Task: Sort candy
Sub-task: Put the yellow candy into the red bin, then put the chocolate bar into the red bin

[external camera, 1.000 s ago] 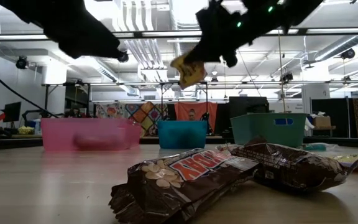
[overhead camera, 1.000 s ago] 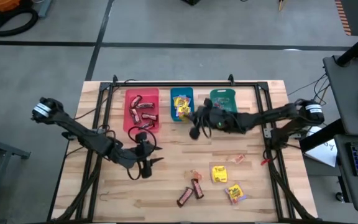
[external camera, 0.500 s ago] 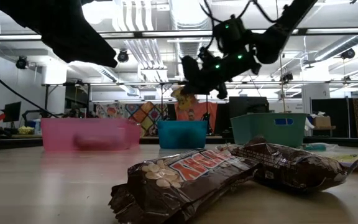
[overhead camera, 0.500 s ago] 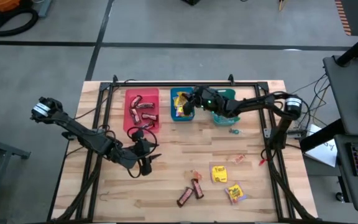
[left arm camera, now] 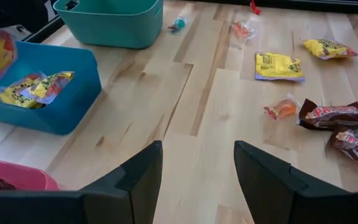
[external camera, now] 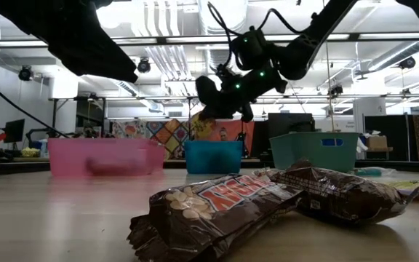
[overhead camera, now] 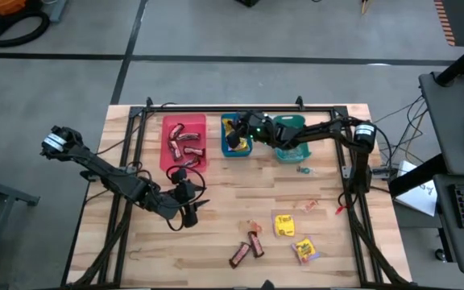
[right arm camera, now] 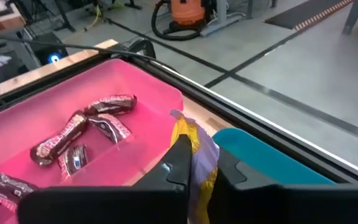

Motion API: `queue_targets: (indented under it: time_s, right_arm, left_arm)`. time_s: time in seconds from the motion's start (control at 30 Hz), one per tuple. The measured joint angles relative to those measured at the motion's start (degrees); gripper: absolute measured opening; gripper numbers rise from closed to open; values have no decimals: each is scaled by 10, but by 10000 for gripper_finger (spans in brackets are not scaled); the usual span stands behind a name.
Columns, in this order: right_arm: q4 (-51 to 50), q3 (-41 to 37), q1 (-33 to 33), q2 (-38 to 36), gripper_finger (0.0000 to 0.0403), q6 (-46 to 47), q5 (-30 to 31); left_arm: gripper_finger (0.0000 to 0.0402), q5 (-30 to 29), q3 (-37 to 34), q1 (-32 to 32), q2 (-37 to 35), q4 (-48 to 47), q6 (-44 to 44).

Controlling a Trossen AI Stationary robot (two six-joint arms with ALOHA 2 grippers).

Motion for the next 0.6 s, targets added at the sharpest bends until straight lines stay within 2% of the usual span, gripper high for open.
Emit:
queue_targets:
  time_s: [0.37, 0.6]
  right_arm:
    - [-80, 25, -3, -7, 139, 0, 0]
    - [-220, 41, 6, -74, 180, -35, -17]
  left_arm:
    - [183, 0, 0, -1, 0, 4, -24]
    - [183, 27, 0, -2, 0, 19, -57]
